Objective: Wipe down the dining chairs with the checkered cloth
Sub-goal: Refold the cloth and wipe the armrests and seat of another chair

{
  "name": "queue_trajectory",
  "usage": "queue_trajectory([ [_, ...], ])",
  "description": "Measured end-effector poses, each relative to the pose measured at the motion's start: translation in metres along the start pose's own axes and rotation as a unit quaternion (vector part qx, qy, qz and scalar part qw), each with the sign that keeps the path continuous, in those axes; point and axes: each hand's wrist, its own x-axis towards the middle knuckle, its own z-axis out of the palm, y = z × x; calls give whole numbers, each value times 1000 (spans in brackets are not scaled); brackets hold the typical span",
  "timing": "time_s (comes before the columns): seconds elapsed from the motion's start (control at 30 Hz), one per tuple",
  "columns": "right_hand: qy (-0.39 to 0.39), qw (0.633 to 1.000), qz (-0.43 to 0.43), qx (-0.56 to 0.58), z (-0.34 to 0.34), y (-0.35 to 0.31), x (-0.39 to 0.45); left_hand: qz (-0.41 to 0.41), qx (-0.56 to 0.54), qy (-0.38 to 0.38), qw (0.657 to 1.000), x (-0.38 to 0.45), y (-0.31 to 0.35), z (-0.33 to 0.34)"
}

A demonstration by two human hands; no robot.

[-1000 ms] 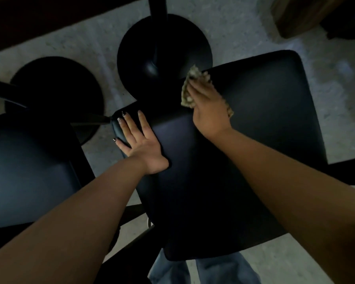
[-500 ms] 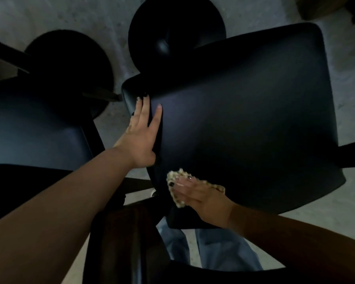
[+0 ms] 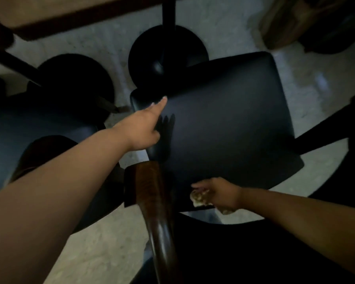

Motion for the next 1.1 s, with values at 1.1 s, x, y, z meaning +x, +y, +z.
queue_trajectory([
  [1.1,425,886,-85,-164,-41,40,-328,-176,-140,-54,973,-75,295,168],
])
